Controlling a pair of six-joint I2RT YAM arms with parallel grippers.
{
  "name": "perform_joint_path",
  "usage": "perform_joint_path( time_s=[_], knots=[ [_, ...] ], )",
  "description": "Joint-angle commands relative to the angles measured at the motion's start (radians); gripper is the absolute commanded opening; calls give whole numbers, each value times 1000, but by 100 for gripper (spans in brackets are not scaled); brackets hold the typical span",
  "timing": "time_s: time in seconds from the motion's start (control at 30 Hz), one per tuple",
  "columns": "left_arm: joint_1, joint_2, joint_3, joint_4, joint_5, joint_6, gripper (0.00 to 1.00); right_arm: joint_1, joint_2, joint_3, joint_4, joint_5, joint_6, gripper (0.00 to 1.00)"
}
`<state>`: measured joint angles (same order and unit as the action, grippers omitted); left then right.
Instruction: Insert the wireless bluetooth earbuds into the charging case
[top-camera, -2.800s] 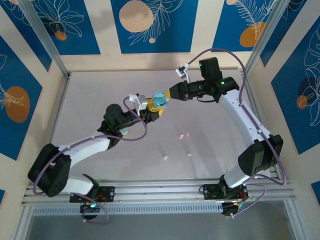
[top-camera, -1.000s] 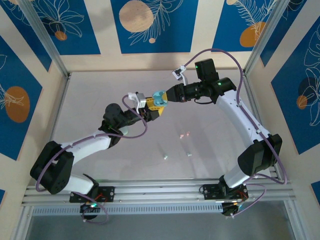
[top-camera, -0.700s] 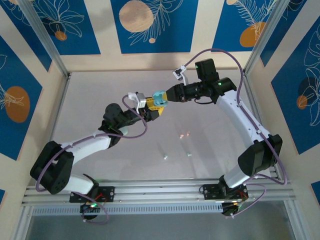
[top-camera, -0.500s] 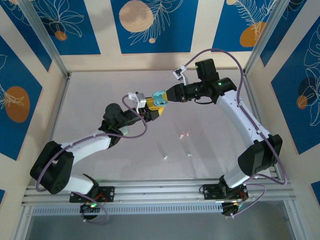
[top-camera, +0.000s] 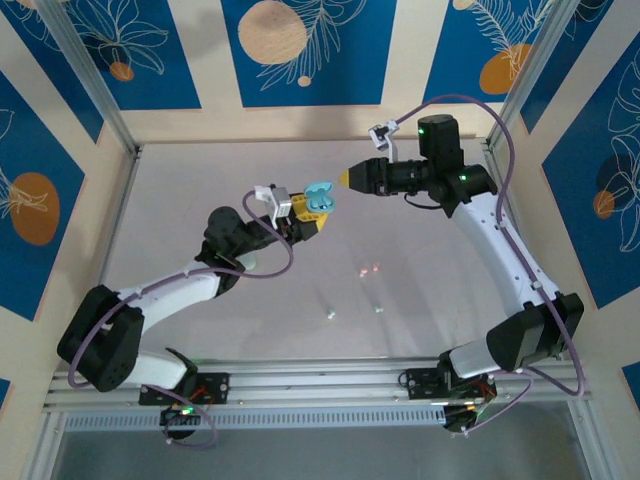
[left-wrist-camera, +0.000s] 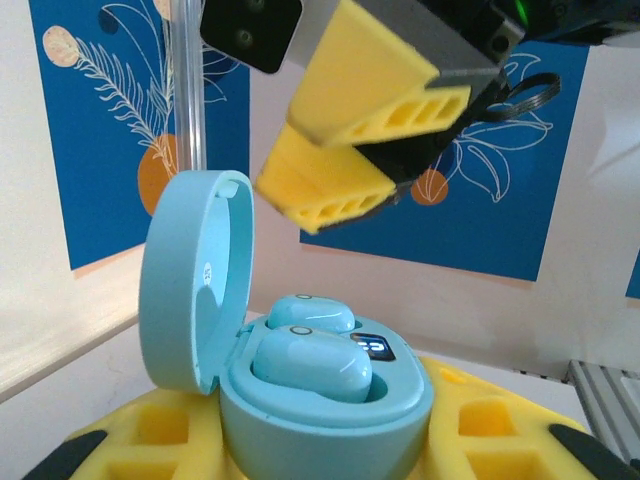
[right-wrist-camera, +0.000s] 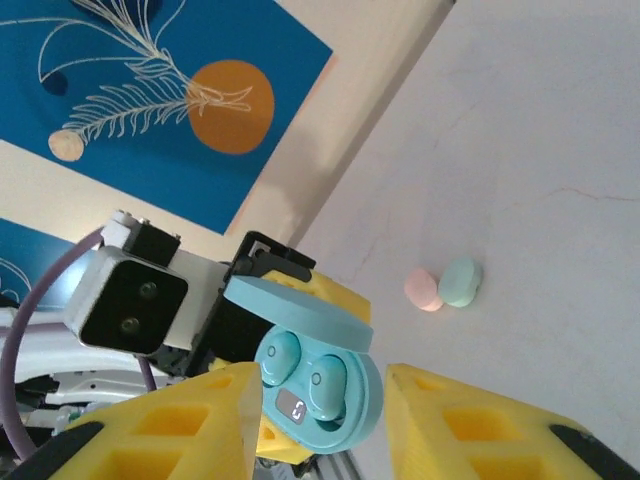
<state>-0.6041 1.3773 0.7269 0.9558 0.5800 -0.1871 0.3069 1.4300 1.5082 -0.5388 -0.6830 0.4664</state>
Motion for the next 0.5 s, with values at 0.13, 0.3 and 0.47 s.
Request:
perform_joint_path(
  time_s=[0.13,0.3,0.47],
  knots=[
    [3,-13,32,0,52,31,23,39,83,12,109,19,199,42],
    [3,-11,28,30,55,3,23,62,154,86,14,4,166,45],
    [3,-6,23,38,31,-3,23,69,173,133,-127,-38,33,46]
  ],
)
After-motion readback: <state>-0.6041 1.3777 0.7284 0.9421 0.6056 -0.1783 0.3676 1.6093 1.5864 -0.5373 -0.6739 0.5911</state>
